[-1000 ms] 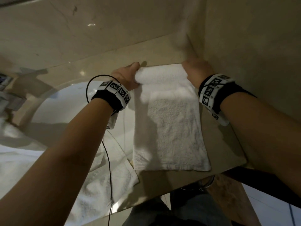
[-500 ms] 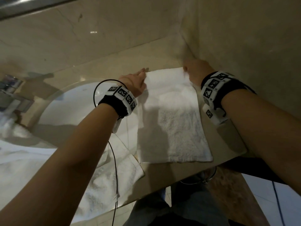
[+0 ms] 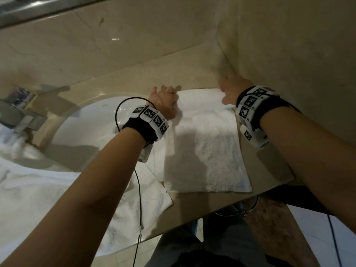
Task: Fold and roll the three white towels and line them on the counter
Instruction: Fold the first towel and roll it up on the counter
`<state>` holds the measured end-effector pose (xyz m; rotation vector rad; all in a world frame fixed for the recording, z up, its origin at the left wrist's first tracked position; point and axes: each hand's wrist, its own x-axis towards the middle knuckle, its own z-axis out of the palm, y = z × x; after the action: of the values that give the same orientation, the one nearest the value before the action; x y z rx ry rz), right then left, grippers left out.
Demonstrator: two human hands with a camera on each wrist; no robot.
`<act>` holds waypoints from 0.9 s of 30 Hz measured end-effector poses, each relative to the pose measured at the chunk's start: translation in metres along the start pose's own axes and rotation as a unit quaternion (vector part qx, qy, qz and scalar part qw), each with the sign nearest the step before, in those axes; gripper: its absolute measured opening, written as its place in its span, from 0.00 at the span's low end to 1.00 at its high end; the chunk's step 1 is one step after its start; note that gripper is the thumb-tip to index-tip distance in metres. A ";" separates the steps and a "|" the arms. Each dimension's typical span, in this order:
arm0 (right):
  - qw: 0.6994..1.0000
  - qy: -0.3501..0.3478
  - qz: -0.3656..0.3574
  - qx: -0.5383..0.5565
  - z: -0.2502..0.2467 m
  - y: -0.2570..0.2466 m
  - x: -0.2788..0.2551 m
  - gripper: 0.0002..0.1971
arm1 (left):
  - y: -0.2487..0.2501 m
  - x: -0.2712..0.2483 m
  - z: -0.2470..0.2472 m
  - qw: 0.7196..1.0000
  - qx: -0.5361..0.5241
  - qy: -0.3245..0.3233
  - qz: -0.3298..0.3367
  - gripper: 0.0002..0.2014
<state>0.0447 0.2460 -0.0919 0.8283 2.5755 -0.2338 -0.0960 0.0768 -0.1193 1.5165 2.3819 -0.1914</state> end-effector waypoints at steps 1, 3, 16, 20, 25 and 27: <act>1.000 0.003 0.000 -0.002 0.002 0.000 -0.002 0.20 | 0.000 -0.001 0.000 1.000 -0.016 0.012 0.002 0.16; 1.000 0.002 0.007 0.016 0.006 -0.001 -0.006 0.20 | -0.001 -0.002 -0.002 0.998 -0.048 0.040 0.005 0.13; 0.996 0.082 -0.009 -0.030 0.036 -0.005 -0.035 0.15 | 0.006 -0.003 0.000 0.999 -0.035 0.000 -0.020 0.31; 0.993 0.118 -0.009 -0.021 0.042 -0.009 -0.043 0.15 | 0.006 -0.012 0.010 1.000 -0.020 -0.004 -0.003 0.34; 0.992 0.122 -0.015 -0.020 0.045 -0.010 -0.051 0.16 | 0.006 -0.025 0.024 0.995 -0.096 -0.020 -0.026 0.37; 0.993 0.113 -0.013 -0.026 0.046 -0.012 -0.056 0.16 | 0.008 -0.030 0.020 0.997 -0.065 -0.023 -0.036 0.35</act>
<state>0.0951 0.1944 -0.1079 0.8445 2.7909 -0.0842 -0.0740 0.0492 -0.1281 1.3546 2.3659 -0.0841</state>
